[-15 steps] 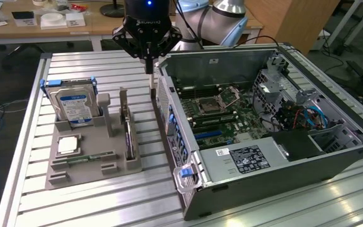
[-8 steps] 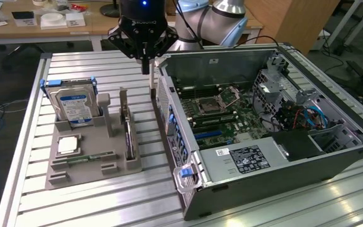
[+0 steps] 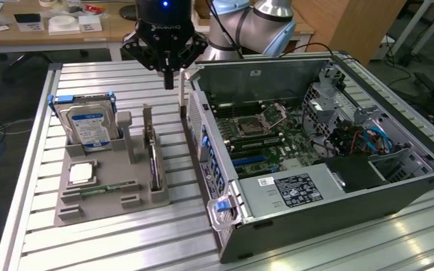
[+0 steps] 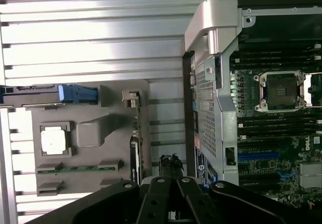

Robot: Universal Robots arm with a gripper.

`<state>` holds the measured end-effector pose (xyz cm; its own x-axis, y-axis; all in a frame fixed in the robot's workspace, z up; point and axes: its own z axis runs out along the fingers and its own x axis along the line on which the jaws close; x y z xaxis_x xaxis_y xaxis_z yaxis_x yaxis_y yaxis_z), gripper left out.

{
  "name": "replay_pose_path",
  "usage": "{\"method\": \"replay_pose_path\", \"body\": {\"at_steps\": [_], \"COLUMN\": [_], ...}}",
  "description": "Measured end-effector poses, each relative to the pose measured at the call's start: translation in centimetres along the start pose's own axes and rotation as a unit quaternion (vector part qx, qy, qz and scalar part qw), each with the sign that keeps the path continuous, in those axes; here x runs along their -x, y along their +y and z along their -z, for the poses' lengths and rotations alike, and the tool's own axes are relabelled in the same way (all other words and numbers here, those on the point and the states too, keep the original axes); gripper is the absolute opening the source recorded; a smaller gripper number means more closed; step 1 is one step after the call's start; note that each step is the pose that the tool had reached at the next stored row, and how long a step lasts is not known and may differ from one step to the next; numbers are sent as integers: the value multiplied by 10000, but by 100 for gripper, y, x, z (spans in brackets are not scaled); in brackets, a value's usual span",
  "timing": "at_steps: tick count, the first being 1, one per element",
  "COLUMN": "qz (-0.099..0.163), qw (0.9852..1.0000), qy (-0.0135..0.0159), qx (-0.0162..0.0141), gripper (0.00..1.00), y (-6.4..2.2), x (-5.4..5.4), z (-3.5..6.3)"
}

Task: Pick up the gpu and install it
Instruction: 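Reach for the gpu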

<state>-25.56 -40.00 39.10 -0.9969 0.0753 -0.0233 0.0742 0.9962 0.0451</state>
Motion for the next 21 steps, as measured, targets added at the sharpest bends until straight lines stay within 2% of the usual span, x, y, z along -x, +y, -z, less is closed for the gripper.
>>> {"method": "replay_pose_path", "body": {"at_steps": [8,21], "qz": [0,0], "qw": [10000,10000], "qy": [0,0], "qx": [0,0], "gripper": [11,11], "y": [-9,-35], "x": [-102,-351], "z": [0,1]}}
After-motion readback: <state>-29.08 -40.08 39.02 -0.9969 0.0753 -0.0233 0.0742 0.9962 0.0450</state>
